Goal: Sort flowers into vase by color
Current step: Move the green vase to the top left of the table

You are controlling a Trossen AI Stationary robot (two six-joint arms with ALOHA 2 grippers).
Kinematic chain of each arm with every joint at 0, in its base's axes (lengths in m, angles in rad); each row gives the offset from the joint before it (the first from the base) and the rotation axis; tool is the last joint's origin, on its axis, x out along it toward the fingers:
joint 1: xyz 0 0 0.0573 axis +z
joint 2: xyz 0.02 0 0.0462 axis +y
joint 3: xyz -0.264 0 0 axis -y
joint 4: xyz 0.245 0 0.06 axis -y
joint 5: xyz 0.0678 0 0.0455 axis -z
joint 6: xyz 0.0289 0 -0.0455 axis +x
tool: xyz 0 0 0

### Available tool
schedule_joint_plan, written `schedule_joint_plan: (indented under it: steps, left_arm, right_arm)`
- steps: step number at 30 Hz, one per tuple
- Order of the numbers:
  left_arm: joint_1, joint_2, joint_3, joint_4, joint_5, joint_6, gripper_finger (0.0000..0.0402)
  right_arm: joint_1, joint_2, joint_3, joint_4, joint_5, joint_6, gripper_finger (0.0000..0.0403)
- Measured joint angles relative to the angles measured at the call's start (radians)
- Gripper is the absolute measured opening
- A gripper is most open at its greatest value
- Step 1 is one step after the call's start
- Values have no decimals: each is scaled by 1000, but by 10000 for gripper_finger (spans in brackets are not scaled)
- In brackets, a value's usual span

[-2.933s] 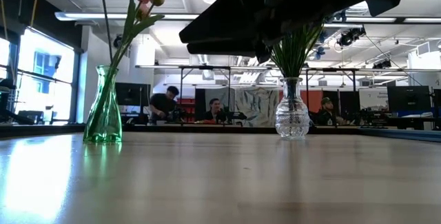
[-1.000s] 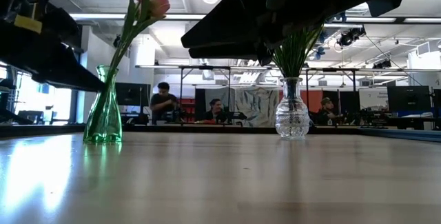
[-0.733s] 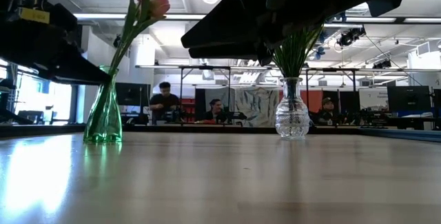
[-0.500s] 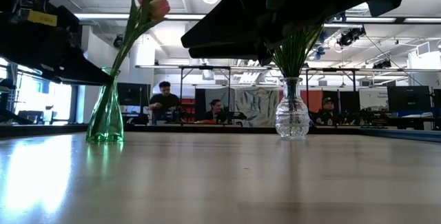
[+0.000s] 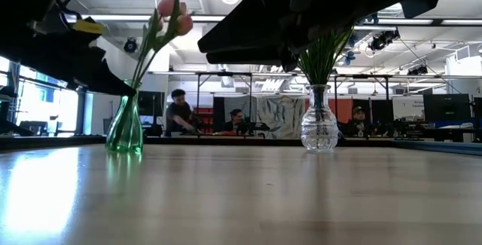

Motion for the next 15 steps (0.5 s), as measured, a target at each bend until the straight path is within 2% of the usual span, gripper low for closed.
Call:
schedule_joint_plan:
  steps: [6,15]
  left_arm:
    - [158,1,-2,45,22,152,67]
    - [441,1,-2,171,251,291,75]
  right_arm:
    - [-3,0,0,0,0,0,130]
    - [-3,0,0,0,0,0,130]
